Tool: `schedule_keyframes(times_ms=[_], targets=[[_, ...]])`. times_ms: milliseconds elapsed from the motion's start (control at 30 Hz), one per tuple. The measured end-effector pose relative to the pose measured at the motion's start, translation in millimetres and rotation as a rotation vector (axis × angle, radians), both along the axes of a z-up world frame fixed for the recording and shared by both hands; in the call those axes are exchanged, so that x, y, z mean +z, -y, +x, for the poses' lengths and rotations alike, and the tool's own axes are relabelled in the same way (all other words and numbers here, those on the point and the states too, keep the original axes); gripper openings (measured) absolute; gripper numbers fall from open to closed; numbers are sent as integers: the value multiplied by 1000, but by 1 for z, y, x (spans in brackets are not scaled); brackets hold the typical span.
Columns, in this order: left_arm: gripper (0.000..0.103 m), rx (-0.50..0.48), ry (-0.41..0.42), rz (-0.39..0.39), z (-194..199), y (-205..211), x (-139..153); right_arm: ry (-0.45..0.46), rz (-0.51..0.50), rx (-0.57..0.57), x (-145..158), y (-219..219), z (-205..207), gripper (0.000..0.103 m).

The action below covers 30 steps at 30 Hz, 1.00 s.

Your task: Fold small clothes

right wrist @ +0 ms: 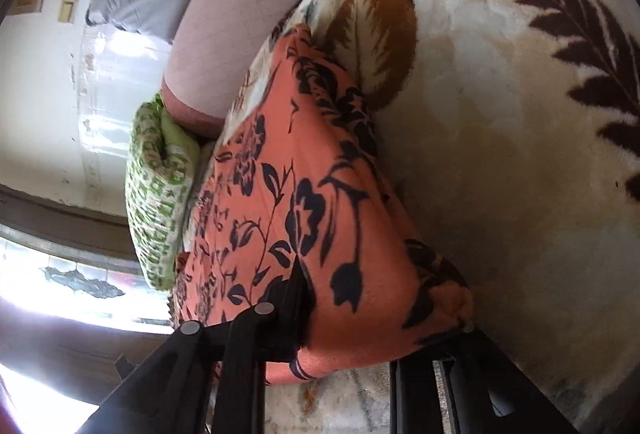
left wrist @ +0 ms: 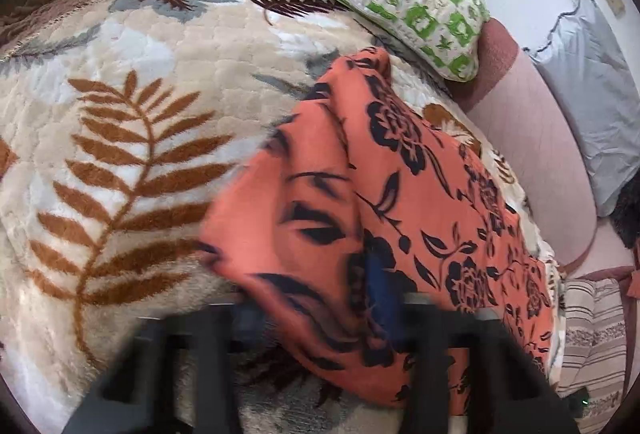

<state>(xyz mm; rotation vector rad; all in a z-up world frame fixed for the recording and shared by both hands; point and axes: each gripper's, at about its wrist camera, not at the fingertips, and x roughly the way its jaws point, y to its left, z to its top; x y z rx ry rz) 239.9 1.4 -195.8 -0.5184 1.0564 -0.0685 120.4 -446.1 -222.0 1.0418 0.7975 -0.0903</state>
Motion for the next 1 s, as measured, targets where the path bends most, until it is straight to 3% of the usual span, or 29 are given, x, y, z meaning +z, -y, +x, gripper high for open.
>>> schedule_keyframes(times_ms=[100, 167, 333, 467, 633, 733, 800, 833, 867, 900, 1000], targets=[[21, -15, 31, -1, -2, 0, 8, 69, -233, 50, 36, -22, -2, 15], [20, -37, 70, 32, -6, 4, 20, 102, -292, 67, 50, -31, -9, 15], [19, -98, 126, 55, -28, 6, 54, 104, -286, 64, 64, -30, -46, 14], [19, -171, 124, 83, -71, -3, 68, 106, -260, 58, 80, -29, -82, 14], [19, -193, 100, 84, -134, -27, 62, 49, -191, 76, 72, -37, -140, 14], [20, -196, 61, 95, -168, -37, 42, -19, -134, 95, 56, -42, -170, 15], [27, -198, 22, 95, -178, -43, 20, -77, -106, 106, 47, -43, -177, 18], [37, -182, -1, 82, -178, -47, 12, -115, -86, 97, 43, -42, -181, 19], [38, -154, -11, 41, -178, -54, 7, -151, -59, 92, 39, -40, -184, 20], [40, -130, -6, -19, -178, -60, 7, -170, -41, 90, 37, -40, -186, 25], [49, -155, 3, -31, -182, -66, 15, -188, -49, 131, 45, -48, -199, 40]])
